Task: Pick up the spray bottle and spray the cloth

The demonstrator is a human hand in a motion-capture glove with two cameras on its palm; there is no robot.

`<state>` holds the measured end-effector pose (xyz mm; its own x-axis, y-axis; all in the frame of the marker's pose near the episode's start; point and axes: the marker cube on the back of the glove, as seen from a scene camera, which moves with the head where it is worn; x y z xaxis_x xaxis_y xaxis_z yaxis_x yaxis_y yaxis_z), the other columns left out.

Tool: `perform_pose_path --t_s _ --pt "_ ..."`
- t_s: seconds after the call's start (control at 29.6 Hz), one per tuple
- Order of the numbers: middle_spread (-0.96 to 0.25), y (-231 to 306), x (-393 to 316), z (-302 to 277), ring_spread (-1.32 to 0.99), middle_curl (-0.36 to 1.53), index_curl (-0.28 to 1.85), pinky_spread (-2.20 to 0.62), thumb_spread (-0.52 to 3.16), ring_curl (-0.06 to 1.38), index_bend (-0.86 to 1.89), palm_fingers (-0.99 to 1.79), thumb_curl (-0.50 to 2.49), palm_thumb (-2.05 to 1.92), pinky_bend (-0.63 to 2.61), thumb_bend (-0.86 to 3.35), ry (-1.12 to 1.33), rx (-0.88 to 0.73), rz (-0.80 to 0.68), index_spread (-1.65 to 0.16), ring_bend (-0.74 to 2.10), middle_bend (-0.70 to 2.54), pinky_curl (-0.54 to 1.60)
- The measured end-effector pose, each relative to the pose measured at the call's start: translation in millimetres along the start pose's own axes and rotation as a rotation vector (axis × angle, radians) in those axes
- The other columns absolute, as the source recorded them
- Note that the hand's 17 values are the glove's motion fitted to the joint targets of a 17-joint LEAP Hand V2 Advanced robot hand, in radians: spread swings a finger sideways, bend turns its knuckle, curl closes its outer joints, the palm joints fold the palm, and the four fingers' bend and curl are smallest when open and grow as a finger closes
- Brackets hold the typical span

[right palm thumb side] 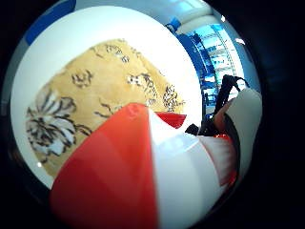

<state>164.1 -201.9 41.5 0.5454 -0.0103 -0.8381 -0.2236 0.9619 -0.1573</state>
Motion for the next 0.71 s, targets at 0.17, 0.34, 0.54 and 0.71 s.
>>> perform_pose_path --t_s 0.17,0.34,0.54,0.71 --pt "-0.17 -13 12 -25 -0.21 0.50 0.52 -0.29 0.32 0.44 0.40 1.41 0.79 0.85 0.43 -0.04 -0.184 0.075 0.084 -0.27 0.58 0.61 0.41" --pt "-0.17 -23 19 -47 -0.21 0.50 0.52 -0.29 0.32 0.44 0.40 1.41 0.79 0.85 0.43 -0.04 -0.314 0.153 0.128 -0.27 0.58 0.61 0.41" --pt "-0.17 -28 25 -68 -0.21 0.49 0.52 -0.29 0.32 0.44 0.40 1.40 0.79 0.85 0.44 -0.04 -0.610 0.247 0.172 -0.27 0.58 0.60 0.41" --pt "-0.17 -37 28 -77 -0.21 0.49 0.52 -0.29 0.33 0.44 0.40 1.41 0.79 0.85 0.44 -0.04 -1.067 0.387 0.253 -0.27 0.58 0.60 0.41"
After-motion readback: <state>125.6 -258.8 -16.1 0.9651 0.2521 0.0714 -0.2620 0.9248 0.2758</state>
